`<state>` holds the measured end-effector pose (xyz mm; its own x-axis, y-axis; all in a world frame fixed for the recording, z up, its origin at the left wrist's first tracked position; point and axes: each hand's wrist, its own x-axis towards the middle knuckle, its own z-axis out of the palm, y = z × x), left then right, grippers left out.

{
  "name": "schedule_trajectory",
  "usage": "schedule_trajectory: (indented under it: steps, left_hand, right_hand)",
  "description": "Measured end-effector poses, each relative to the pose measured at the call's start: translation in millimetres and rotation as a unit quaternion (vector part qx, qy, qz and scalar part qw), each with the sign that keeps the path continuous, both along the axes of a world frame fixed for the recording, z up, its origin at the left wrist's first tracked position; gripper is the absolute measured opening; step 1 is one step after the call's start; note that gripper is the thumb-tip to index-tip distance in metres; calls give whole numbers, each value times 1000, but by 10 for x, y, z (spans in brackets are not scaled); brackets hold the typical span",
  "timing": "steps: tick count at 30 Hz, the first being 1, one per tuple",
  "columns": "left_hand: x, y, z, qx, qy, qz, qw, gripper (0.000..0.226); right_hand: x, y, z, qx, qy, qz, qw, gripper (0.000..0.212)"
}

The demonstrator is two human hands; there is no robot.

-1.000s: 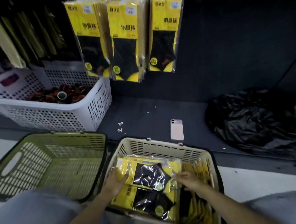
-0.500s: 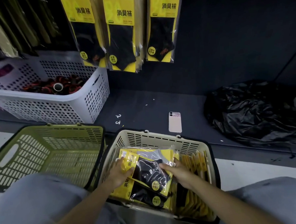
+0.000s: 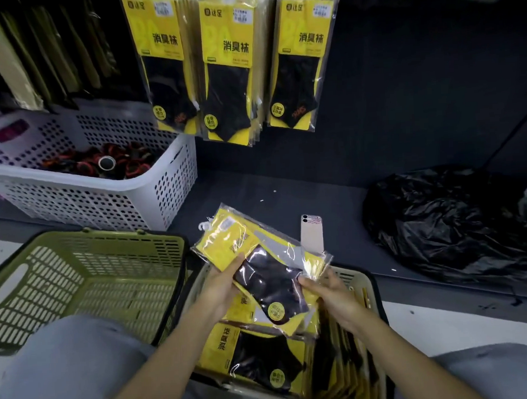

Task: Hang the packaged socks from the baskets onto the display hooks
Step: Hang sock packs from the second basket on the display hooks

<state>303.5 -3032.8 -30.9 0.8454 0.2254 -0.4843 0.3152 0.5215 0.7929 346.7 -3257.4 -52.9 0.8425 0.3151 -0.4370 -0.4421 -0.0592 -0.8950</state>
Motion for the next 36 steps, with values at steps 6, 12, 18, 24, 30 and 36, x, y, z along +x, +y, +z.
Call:
schedule_trajectory:
  steps: [6, 12, 18, 24, 30, 36]
  left_hand:
    - [169, -43, 348, 234, -153, -79, 957, 21]
    - [153, -334, 102, 288, -204, -150, 923, 45]
    - [101, -312, -242, 318, -164, -194, 914, 45]
    - [397, -122, 484, 275, -210, -182, 920, 35]
    - [692, 28, 1374, 285, -262, -131, 912, 39]
    - [911, 176, 1832, 261, -264, -58, 927, 54]
  right_hand:
    - [204, 168, 473, -51, -212, -13, 976, 72]
    - [75, 334, 365, 39, -191, 20, 981, 48]
    - [49, 285, 129, -40, -183, 30, 982, 37]
    - [370, 334, 743, -45, -292, -67, 953, 42]
    - [636, 503, 1627, 53, -369, -116, 921, 31]
    - [834, 658, 2088, 108, -376, -96, 915, 22]
